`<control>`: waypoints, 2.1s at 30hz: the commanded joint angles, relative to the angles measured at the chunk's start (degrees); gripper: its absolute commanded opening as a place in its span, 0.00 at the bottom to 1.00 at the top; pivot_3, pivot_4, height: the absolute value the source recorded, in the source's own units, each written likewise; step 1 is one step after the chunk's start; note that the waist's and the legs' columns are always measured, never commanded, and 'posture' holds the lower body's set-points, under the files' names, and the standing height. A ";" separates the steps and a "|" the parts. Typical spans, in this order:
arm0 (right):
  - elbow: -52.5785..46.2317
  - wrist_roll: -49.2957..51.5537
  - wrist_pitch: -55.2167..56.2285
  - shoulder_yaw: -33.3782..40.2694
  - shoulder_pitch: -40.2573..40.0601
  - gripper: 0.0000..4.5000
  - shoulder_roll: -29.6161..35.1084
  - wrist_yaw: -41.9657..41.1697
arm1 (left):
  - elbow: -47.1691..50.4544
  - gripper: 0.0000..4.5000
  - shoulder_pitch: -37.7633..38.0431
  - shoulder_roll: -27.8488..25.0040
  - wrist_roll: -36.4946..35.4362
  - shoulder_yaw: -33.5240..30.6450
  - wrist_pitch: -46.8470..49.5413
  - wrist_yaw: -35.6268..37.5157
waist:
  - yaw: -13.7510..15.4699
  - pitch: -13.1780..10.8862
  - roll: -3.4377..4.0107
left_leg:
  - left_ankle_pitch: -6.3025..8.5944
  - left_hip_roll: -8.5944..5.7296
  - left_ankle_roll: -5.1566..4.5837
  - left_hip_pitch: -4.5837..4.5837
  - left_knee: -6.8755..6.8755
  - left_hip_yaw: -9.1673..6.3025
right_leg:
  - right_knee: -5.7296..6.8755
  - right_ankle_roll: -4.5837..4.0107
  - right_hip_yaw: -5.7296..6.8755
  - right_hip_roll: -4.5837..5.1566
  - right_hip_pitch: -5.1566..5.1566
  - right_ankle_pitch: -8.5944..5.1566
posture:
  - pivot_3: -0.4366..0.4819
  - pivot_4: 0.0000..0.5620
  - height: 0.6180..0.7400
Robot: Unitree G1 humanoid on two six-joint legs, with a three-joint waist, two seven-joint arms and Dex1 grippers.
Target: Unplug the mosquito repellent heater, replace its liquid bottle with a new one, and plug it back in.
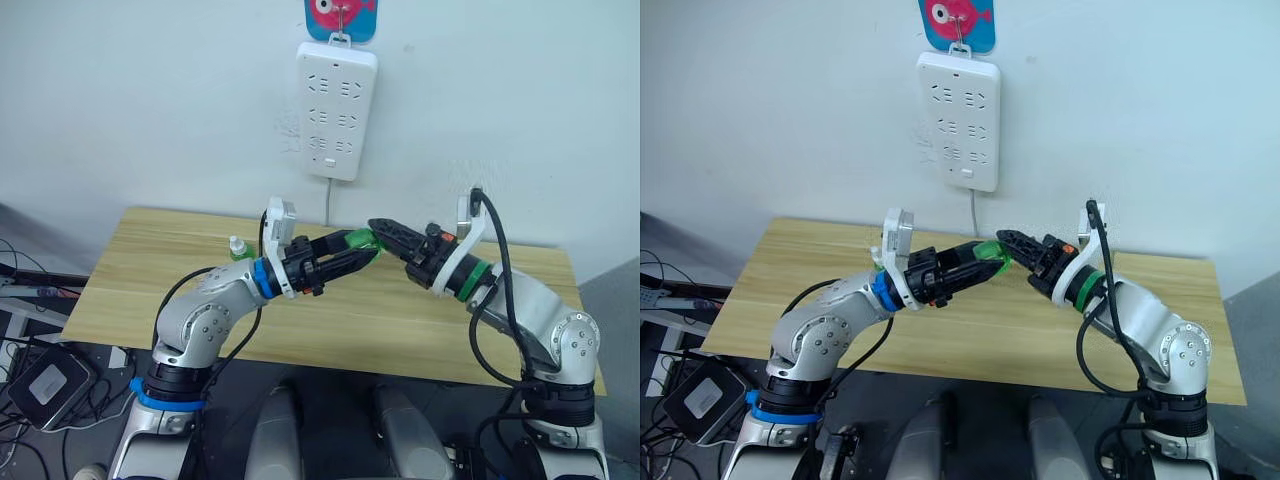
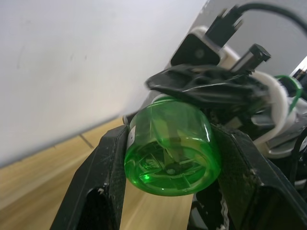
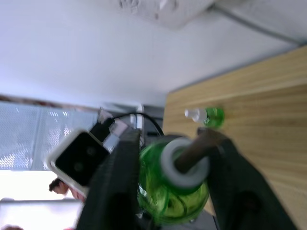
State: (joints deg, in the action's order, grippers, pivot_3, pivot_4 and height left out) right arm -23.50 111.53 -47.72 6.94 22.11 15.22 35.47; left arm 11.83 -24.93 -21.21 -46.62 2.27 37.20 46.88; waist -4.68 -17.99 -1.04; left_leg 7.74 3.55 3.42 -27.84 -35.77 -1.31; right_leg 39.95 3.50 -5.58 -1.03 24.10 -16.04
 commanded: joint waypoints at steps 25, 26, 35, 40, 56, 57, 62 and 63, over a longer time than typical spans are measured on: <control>22.30 -92.39 38.13 -19.14 -12.00 0.19 20.93 -43.56 | -5.62 1.00 -6.81 -5.48 20.26 10.68 -19.00 18.69 | 0.43 0.10 0.01 | 0.00 -0.05 0.01 0.04 0.02 0.15 | -0.05 0.17 -0.07 0.04 0.04 -0.16 | 0.38 0.46 1.00; 23.45 -94.11 39.09 -19.07 -11.92 0.19 19.99 -44.17 | -6.09 1.00 -7.08 -5.20 20.57 10.77 -19.33 18.95 | 0.42 0.10 0.01 | 0.00 -0.05 0.01 0.04 0.02 0.13 | -0.03 0.08 -0.06 0.04 0.04 -0.11 | 0.38 0.46 1.00; 31.62 -100.89 42.13 -14.03 -10.67 0.19 12.67 -45.53 | -8.51 1.00 -7.63 -4.27 22.41 10.71 -21.22 20.33 | 0.35 0.10 0.01 | -0.01 -0.06 0.02 0.06 0.01 0.09 | 0.03 -0.05 -0.03 0.04 0.01 -0.03 | 0.39 0.47 1.00; 31.09 -102.33 42.52 -12.52 -11.41 0.56 12.17 -48.96 | -7.40 1.00 -6.24 -4.67 22.46 10.31 -20.62 19.64 | 0.33 0.11 0.04 | -0.01 -0.05 0.02 0.10 0.01 0.06 | 0.05 -0.05 0.00 0.04 -0.03 -0.02 | 0.39 0.46 1.00; -0.34 -88.00 14.26 -13.77 -0.81 0.99 22.07 -71.98 | -5.76 1.00 22.49 -1.21 32.76 -7.64 -28.06 -14.59 | -0.07 0.09 0.00 | 0.00 0.05 0.01 0.45 0.04 0.14 | 0.06 -0.05 -0.11 0.05 -0.25 -0.04 | 0.42 0.58 1.00; -0.14 -86.99 12.70 -14.49 1.55 0.99 21.31 -73.07 | -6.58 1.00 23.63 0.25 33.86 -9.19 -29.92 -17.89 | 0.11 0.08 0.00 | 0.00 0.06 0.01 0.49 0.05 0.15 | 0.02 -0.06 -0.12 0.05 -0.29 -0.04 | 0.43 0.59 1.00; 2.04 -86.41 8.79 -19.40 9.90 0.99 17.25 -76.61 | -13.79 1.00 25.38 5.44 38.28 -13.81 -39.20 -29.29 | 1.44 0.02 -0.08 | 0.01 0.03 0.01 0.49 0.07 0.14 | -0.02 -0.06 -0.11 0.06 -0.30 -0.05 | 0.47 0.63 1.00; 2.07 -86.18 8.33 -19.69 10.48 0.99 17.06 -77.30 | -14.90 1.00 25.01 6.01 38.62 -14.02 -40.45 -30.25 | 1.75 0.01 -0.09 | 0.01 0.00 0.01 0.49 0.09 0.17 | -0.04 -0.06 -0.12 0.08 -0.30 -0.04 | 0.48 0.64 1.00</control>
State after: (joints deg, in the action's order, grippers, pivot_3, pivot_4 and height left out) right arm -20.86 24.78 -38.72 -12.57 31.94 32.42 -40.39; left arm -2.42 -0.10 -15.85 -9.08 -10.74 0.15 18.98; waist -2.93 -17.98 -1.13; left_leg 7.76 3.55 3.44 -27.36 -35.66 -1.14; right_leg 39.89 3.44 -5.69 -0.94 23.80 -16.09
